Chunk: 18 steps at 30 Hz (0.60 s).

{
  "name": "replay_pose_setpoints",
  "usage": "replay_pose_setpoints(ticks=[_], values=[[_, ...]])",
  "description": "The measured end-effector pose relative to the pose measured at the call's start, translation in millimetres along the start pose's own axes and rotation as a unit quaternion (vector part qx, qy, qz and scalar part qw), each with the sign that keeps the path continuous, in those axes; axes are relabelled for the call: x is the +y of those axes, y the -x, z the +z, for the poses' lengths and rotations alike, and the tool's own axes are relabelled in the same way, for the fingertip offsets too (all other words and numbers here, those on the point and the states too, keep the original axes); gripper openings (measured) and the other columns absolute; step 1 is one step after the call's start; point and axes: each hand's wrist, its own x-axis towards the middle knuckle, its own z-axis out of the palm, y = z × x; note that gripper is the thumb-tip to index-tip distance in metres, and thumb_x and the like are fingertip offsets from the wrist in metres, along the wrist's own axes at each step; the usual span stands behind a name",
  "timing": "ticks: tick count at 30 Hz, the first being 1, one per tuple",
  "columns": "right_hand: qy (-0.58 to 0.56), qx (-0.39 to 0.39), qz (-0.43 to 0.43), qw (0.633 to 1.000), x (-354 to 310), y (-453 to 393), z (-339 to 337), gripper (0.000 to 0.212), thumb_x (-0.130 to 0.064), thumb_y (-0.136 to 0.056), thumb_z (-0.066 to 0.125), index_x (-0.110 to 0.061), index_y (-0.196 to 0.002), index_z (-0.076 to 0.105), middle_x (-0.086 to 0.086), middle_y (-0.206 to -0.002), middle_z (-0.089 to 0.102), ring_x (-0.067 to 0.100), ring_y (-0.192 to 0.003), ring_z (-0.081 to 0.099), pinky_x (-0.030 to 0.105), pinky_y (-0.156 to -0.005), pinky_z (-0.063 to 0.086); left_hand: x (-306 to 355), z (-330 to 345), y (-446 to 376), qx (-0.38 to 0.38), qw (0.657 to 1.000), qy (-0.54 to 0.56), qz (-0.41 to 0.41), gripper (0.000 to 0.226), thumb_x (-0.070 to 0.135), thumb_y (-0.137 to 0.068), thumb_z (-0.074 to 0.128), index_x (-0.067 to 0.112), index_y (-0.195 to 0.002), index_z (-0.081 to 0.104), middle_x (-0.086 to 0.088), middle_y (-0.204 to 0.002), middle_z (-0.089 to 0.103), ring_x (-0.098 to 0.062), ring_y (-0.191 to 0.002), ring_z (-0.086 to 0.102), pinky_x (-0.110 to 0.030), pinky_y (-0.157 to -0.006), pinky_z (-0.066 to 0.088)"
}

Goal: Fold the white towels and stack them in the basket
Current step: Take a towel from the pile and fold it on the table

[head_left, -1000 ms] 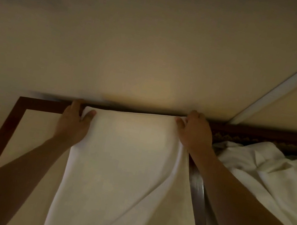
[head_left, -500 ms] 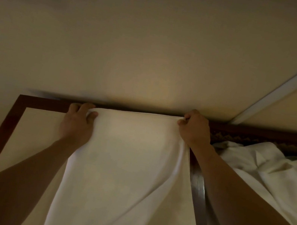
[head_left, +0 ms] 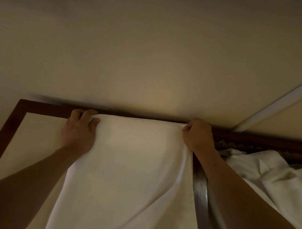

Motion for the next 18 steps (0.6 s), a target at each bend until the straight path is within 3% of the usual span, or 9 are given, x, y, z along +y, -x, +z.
replay_pose_setpoints(ticks=[3, 5, 9, 13, 15, 18], values=[[0.008, 0.017, -0.035, 0.999, -1.9, 2.3, -3.4, 0.006, -0.004, -0.095, 0.05, -0.003, -0.089, 0.052, 0.021, -0.106, 0.059, 0.037, -0.1, 0.057, 0.038, -0.087, 0.045, -0.5, 0.3, 0.4, 0.005, 1.0, -0.004, 0.001, 0.033, 0.041, -0.104, 0.045, 0.029, -0.132, 0.057, -0.009, -0.134, 0.046, -0.038, -0.11, 0.055, -0.046, -0.087, 0.048], [0.021, 0.017, -0.029, 0.999, -0.5, 3.8, -0.8, 0.004, 0.0, -0.094, 0.049, -0.001, -0.095, 0.052, 0.023, -0.113, 0.057, 0.039, -0.106, 0.054, 0.039, -0.09, 0.04, -1.6, 0.8, 0.5, 0.009, 1.0, -0.006, 0.011, 0.033, 0.04, -0.104, 0.046, 0.028, -0.131, 0.058, -0.01, -0.133, 0.047, -0.038, -0.109, 0.055, -0.045, -0.086, 0.048], [0.042, 0.006, 0.034, 0.999, 3.3, -3.4, 12.3, 0.036, -0.01, -0.098, 0.047, 0.009, -0.13, 0.046, 0.025, -0.126, 0.057, 0.04, -0.113, 0.059, 0.04, -0.087, 0.048, -1.8, 0.4, -0.3, 0.017, 1.0, -0.006, 0.018, 0.032, 0.041, -0.103, 0.048, 0.028, -0.131, 0.06, -0.01, -0.131, 0.048, -0.038, -0.108, 0.056, -0.045, -0.084, 0.048], [0.027, 0.007, 0.055, 0.998, 2.0, -6.7, 11.5, 0.036, -0.014, -0.098, 0.047, 0.005, -0.129, 0.045, 0.025, -0.122, 0.06, 0.044, -0.108, 0.061, 0.041, -0.083, 0.049, -1.6, 2.3, -0.2, 0.015, 1.0, -0.009, 0.006, 0.038, 0.043, -0.103, 0.047, 0.028, -0.137, 0.055, -0.01, -0.138, 0.046, -0.037, -0.114, 0.054, -0.046, -0.09, 0.047], [0.066, 0.01, 0.03, 0.997, 1.0, -2.2, 13.3, 0.046, -0.009, -0.098, 0.046, 0.006, -0.14, 0.037, 0.026, -0.131, 0.053, 0.044, -0.112, 0.058, 0.042, -0.083, 0.049, -0.2, 1.7, -4.0, 0.002, 1.0, 0.012, -0.011, 0.042, 0.042, -0.102, 0.049, 0.026, -0.142, 0.05, -0.011, -0.143, 0.044, -0.039, -0.119, 0.052, -0.048, -0.094, 0.046], [0.11, 0.081, -0.003, 0.991, -13.1, 17.7, 17.7, 0.053, -0.008, -0.09, 0.05, -0.002, -0.141, 0.039, 0.022, -0.135, 0.046, 0.044, -0.114, 0.053, 0.05, -0.081, 0.051, 9.8, -4.9, -0.7, 0.023, 0.997, 0.059, -0.052, 0.052, 0.032, -0.1, 0.055, 0.021, -0.148, 0.04, -0.016, -0.148, 0.039, -0.043, -0.13, 0.044, -0.053, -0.104, 0.04]])
